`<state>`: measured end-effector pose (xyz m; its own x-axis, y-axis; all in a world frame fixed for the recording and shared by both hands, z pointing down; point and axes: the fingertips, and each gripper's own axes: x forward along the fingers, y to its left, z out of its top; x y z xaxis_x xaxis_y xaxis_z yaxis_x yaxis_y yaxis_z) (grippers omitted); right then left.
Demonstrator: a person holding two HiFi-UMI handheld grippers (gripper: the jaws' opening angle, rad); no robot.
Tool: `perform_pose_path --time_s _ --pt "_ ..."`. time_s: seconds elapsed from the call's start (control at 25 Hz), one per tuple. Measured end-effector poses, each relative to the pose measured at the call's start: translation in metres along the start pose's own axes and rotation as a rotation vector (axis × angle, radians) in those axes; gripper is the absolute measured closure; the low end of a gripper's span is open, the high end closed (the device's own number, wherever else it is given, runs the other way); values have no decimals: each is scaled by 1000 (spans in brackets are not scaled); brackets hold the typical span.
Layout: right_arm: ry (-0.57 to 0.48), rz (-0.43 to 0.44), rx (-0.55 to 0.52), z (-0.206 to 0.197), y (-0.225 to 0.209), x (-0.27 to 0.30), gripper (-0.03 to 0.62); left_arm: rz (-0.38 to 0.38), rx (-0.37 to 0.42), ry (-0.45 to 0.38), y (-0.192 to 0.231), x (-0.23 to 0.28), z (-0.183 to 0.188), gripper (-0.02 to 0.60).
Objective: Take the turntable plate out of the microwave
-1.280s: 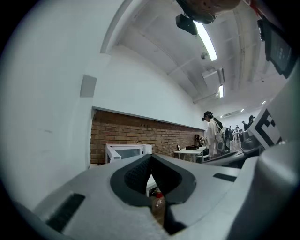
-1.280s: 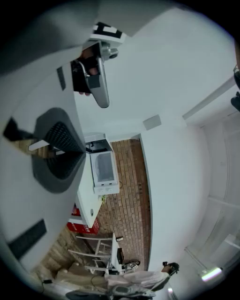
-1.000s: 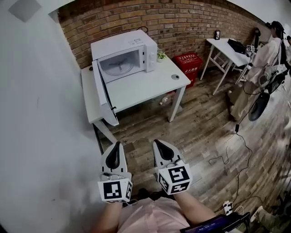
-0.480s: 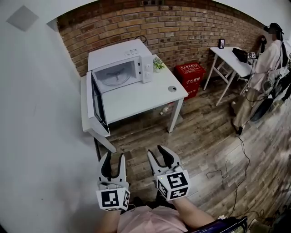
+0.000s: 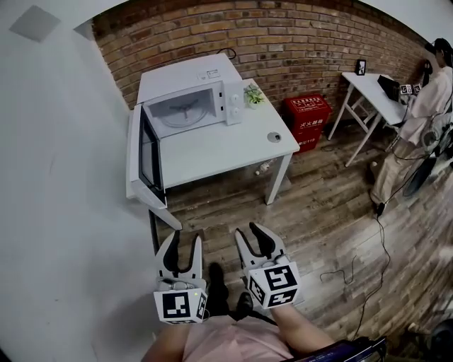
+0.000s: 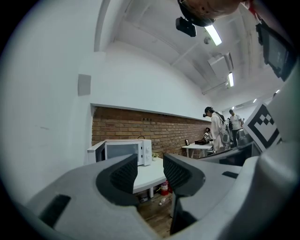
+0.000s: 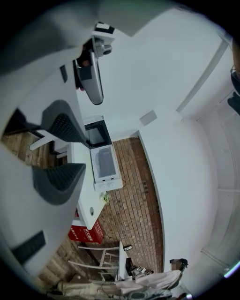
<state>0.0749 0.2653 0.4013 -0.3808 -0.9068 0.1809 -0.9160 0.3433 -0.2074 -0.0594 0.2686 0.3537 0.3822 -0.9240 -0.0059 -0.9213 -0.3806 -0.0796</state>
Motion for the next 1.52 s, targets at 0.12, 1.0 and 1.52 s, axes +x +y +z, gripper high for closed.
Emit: perform_pose_path --time_s 0.12,1.0,1.52 --pt "11 3 4 -3 -8 12 450 2 -4 5 1 12 -6 407" --pt "43 -17 -10 49 -49 245 457 -66 -69 -6 109 217 -18 419" --pt "50 -55 -41 71 -89 304 464 -64 -66 16 130 282 -32 420"
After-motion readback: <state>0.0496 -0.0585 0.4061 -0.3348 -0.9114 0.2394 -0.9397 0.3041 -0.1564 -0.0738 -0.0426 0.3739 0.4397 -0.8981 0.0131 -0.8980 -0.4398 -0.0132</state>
